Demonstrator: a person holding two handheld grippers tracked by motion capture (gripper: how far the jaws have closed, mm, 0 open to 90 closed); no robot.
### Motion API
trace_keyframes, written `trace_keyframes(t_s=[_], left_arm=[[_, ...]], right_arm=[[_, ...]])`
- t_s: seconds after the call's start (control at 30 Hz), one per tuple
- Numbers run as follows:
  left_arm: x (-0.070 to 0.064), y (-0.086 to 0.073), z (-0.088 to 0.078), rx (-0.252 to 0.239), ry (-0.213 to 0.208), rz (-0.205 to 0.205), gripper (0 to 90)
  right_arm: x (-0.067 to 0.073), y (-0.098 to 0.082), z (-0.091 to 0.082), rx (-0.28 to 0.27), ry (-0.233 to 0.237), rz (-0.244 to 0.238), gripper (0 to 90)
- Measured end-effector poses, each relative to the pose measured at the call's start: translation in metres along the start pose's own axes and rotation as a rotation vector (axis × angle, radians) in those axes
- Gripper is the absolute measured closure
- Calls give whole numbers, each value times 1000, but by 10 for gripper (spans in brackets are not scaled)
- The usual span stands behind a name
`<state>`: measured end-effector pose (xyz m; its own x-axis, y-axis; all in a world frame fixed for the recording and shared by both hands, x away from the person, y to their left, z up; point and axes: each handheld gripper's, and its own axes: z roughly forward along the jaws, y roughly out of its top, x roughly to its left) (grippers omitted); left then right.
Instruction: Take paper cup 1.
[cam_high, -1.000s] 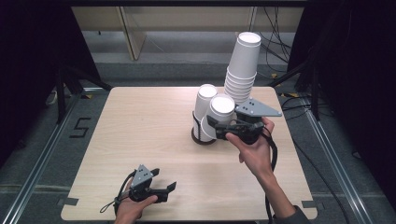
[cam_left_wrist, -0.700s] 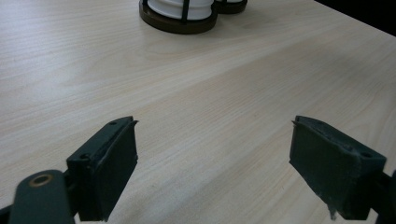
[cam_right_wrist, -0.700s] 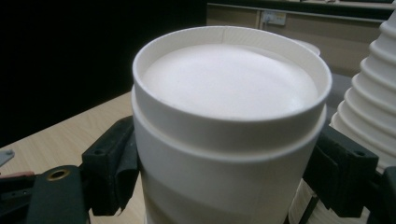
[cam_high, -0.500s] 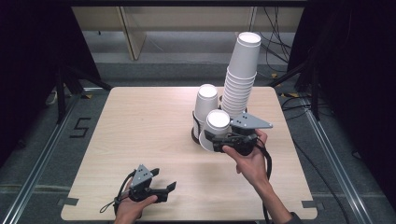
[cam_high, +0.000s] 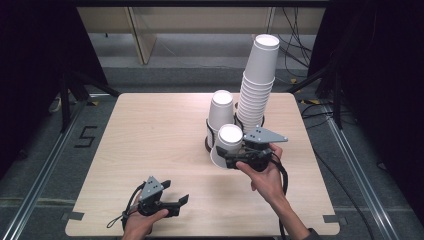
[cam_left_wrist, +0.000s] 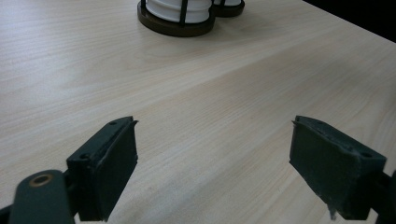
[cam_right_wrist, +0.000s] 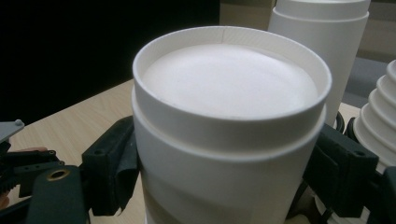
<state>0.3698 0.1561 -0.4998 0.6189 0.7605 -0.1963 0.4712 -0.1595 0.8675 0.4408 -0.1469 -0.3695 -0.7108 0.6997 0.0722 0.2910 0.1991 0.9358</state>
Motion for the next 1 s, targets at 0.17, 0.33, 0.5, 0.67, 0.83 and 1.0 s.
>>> trace_keyframes(t_s=[0.17, 0.33, 0.5, 0.67, 0.83, 1.0], left_arm=[[0, 0, 0, -4, -2, -2, 146], [0, 0, 1, -5, 2, -7, 147], [1, 0, 1, -9, 5, -7, 146], [0, -1, -1, -2, 11, -6, 146], [1, -1, -3, -7, 9, 0, 147], [0, -2, -5, -16, 8, 0, 146]], right_arm=[[0, -10, 2, 32, 8, 2, 203], [1, -18, 7, 48, 32, 7, 203], [3, -27, 12, 56, 63, -9, 202], [6, -30, 12, 71, 64, -16, 202], [7, -33, 12, 83, 63, -37, 202], [8, -34, 14, 82, 73, -35, 202]])
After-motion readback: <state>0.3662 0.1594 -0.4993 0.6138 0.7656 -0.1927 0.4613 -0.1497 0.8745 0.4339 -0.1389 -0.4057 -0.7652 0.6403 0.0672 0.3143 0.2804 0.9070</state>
